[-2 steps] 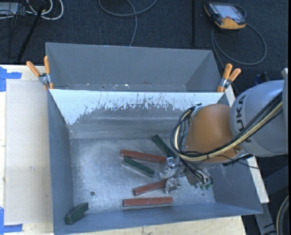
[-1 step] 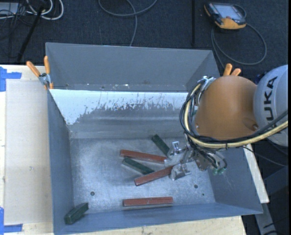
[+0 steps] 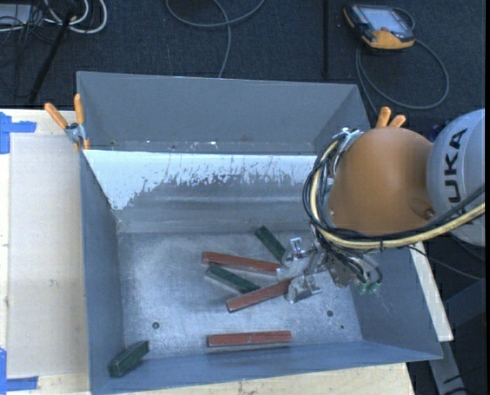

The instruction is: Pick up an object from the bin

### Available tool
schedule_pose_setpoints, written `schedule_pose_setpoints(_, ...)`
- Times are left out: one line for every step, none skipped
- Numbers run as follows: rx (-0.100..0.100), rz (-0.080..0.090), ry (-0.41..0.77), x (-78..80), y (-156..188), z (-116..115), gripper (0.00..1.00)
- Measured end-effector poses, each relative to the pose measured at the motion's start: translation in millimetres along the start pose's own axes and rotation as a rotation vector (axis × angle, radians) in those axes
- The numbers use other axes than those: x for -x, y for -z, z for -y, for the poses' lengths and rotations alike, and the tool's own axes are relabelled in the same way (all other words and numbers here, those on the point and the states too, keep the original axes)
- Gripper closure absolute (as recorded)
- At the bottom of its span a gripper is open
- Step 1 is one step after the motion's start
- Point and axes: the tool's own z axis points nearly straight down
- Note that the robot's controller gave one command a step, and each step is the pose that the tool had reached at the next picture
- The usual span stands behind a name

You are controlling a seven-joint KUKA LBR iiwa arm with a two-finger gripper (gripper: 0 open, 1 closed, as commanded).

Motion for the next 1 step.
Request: schedule_pose_setpoints(0.0,-0.001,-0.028,5.6,6.7,-2.2,1.0)
